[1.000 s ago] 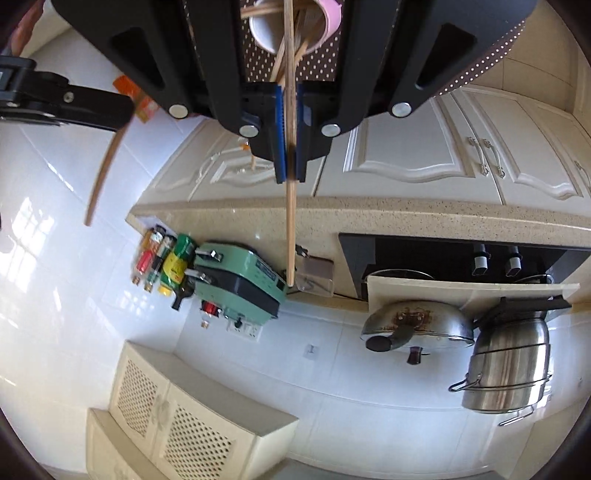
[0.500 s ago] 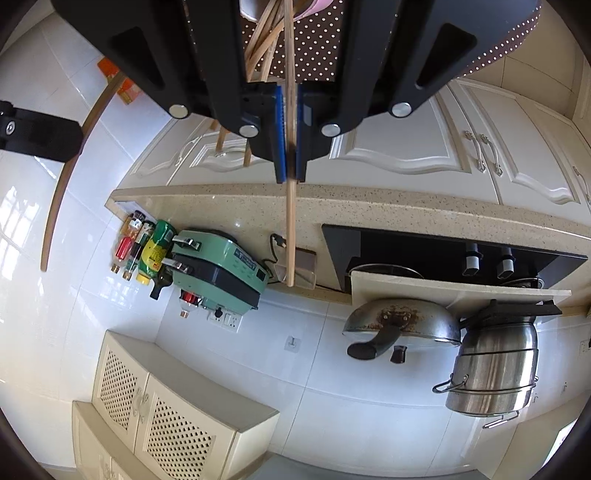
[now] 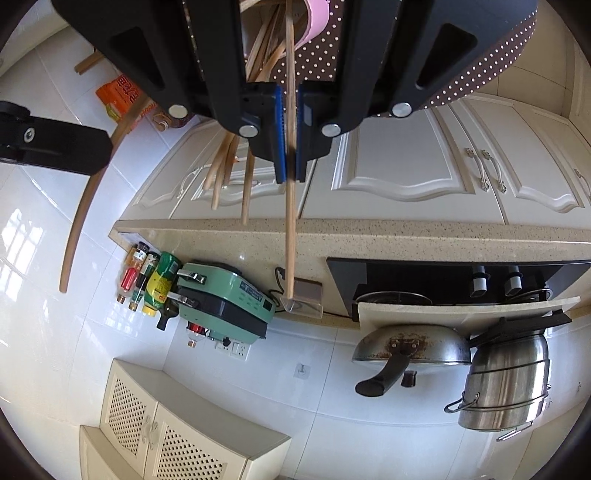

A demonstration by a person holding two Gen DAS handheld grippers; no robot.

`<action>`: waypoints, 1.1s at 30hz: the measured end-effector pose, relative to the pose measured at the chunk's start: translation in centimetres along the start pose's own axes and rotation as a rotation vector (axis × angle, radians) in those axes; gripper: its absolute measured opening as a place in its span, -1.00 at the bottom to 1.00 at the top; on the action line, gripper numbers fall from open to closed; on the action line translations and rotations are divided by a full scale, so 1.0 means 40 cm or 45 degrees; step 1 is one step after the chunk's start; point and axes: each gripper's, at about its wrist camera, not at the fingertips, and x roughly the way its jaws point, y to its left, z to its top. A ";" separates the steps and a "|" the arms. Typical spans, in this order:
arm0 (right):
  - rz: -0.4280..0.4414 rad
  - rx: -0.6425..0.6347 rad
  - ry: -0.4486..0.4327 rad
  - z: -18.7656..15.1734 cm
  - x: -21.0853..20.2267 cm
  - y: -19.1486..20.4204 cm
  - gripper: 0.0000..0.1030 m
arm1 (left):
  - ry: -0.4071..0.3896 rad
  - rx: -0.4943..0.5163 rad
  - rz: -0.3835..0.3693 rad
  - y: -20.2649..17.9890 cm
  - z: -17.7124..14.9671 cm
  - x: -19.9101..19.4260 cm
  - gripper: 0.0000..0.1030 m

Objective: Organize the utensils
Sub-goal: 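Lower the chopsticks into the pink cup and open both grippers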

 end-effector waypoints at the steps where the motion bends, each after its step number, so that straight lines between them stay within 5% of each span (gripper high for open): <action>1: -0.001 -0.001 0.007 -0.003 0.004 0.003 -0.89 | 0.010 -0.001 -0.006 0.003 -0.003 -0.001 -0.90; 33: -0.110 -0.020 0.133 -0.111 0.094 0.054 -0.88 | 0.160 0.027 0.006 0.048 -0.061 -0.098 -0.48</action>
